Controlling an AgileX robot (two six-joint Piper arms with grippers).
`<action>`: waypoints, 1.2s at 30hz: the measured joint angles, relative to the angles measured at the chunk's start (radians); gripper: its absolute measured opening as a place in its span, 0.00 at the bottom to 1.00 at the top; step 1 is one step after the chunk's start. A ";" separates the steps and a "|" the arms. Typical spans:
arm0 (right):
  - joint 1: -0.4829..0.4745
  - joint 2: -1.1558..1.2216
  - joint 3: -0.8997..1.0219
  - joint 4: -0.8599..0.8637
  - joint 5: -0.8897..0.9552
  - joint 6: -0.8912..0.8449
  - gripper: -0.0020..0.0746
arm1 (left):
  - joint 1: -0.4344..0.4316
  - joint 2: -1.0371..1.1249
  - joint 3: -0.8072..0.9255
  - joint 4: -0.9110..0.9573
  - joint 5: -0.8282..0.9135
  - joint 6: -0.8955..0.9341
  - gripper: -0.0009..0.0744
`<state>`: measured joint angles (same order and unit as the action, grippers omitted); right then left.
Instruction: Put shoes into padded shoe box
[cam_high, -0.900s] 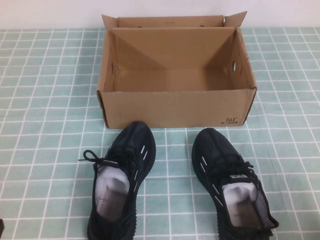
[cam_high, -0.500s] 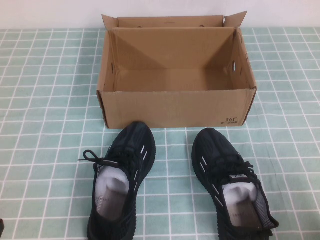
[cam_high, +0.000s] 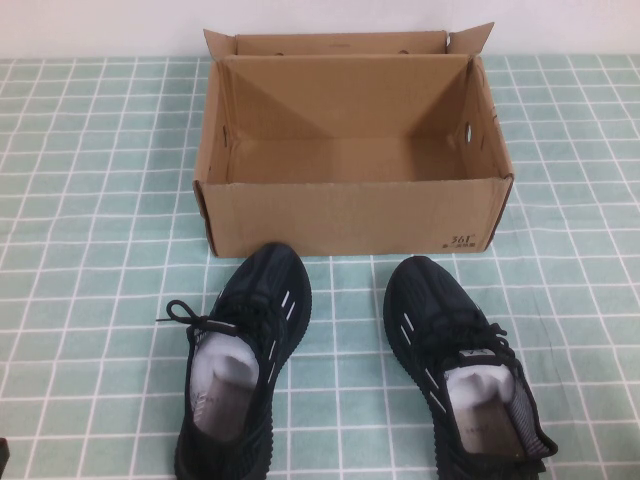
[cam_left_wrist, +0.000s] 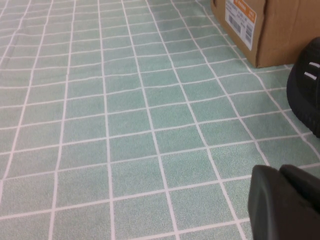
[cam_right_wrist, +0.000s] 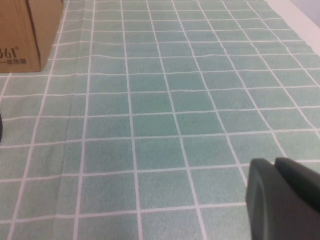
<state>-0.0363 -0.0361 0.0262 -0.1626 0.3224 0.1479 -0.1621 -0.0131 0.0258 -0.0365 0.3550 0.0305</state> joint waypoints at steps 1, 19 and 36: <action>0.000 0.000 0.000 0.004 0.000 0.000 0.02 | 0.000 0.000 0.000 0.000 0.000 0.000 0.00; 0.000 0.000 0.000 0.013 -0.676 0.000 0.02 | 0.000 0.000 0.000 0.011 0.000 0.000 0.00; 0.000 0.000 -0.028 0.157 -1.234 0.058 0.02 | 0.000 0.000 0.000 0.012 0.000 0.000 0.00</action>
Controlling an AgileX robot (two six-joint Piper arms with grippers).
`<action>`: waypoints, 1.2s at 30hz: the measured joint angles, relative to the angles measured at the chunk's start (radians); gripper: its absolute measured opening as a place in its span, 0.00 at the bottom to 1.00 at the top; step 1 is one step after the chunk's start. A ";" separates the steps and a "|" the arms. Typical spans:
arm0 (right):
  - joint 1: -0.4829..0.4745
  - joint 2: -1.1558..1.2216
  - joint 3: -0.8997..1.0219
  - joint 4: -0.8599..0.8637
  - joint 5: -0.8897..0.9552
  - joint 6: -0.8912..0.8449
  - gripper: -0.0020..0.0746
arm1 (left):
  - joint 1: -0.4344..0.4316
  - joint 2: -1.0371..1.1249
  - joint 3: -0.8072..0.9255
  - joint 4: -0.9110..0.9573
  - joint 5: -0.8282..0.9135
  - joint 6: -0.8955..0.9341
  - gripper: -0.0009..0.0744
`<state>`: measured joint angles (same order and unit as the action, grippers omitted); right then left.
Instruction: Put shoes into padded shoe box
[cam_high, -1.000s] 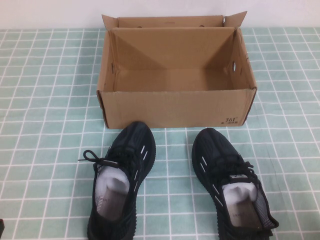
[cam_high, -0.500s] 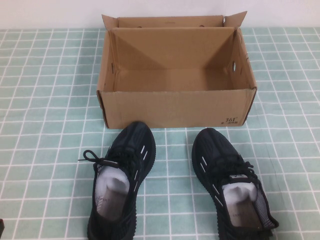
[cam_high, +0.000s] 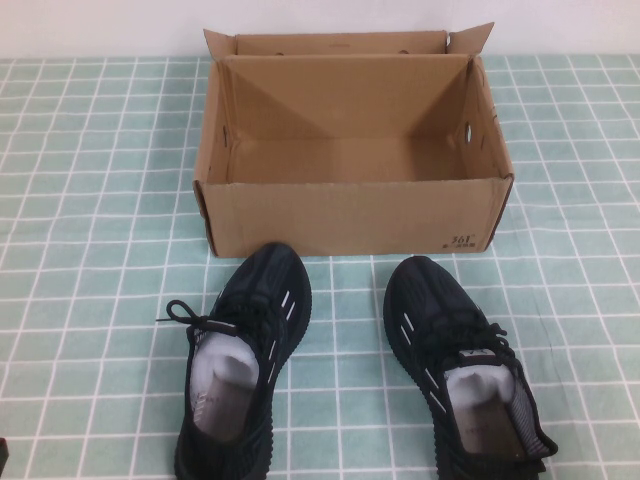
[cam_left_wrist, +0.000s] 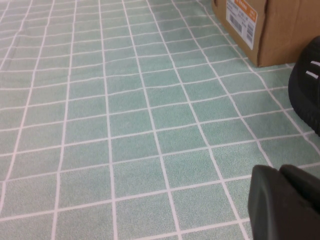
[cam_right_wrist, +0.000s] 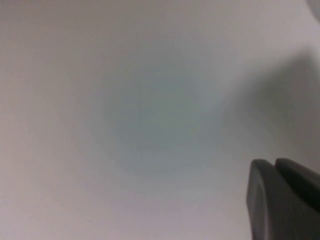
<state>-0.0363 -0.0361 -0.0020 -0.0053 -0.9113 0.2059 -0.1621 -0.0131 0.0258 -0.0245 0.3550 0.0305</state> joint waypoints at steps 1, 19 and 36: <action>0.000 0.000 -0.025 0.016 0.010 0.013 0.02 | 0.000 0.000 0.000 0.000 0.000 0.000 0.00; 0.000 0.449 -0.887 -0.053 1.194 -0.091 0.02 | 0.000 0.000 0.000 0.000 0.000 0.000 0.00; 0.140 0.846 -0.933 0.363 1.630 -0.751 0.02 | 0.000 0.000 0.000 0.000 0.000 0.000 0.00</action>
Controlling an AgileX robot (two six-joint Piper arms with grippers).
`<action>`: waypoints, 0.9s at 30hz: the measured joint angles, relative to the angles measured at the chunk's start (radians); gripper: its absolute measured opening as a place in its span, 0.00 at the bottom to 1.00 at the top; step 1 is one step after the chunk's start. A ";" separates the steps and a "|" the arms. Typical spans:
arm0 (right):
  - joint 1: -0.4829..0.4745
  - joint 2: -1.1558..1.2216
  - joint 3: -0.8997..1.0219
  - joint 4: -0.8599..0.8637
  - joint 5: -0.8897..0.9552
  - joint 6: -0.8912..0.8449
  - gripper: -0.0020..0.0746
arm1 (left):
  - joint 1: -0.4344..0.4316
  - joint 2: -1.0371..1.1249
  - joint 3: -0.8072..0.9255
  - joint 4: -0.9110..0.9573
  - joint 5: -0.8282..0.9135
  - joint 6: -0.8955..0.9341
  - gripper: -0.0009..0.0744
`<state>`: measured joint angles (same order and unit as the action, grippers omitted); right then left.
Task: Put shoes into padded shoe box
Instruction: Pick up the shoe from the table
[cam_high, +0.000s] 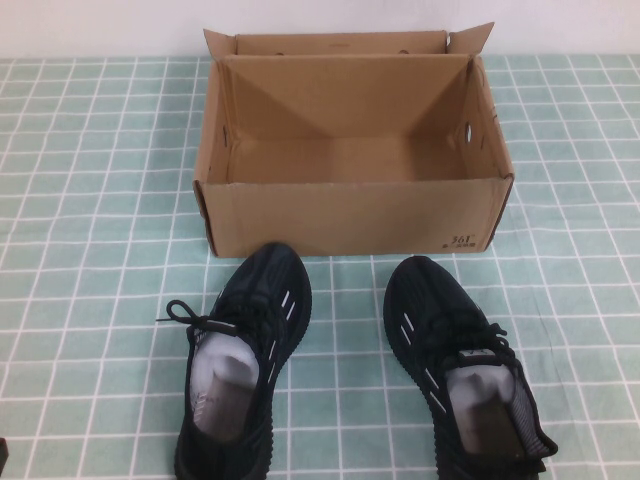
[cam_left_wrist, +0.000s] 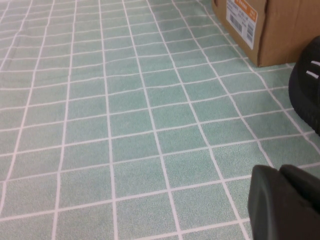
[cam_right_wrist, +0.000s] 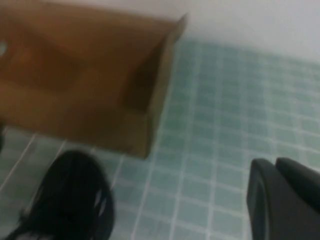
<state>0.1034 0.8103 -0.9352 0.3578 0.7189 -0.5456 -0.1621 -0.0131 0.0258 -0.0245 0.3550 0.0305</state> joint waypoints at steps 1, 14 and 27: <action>0.043 0.037 -0.021 0.018 0.061 -0.061 0.02 | 0.000 0.000 0.000 0.000 0.000 0.000 0.00; 0.596 0.378 -0.097 -0.358 0.186 -0.145 0.30 | 0.000 0.000 0.000 0.000 0.000 0.000 0.00; 0.657 0.558 -0.097 -0.520 0.050 -0.122 0.56 | 0.000 0.000 0.000 0.000 0.000 0.000 0.00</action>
<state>0.7608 1.3684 -1.0327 -0.1622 0.7687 -0.6678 -0.1621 -0.0131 0.0258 -0.0245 0.3550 0.0305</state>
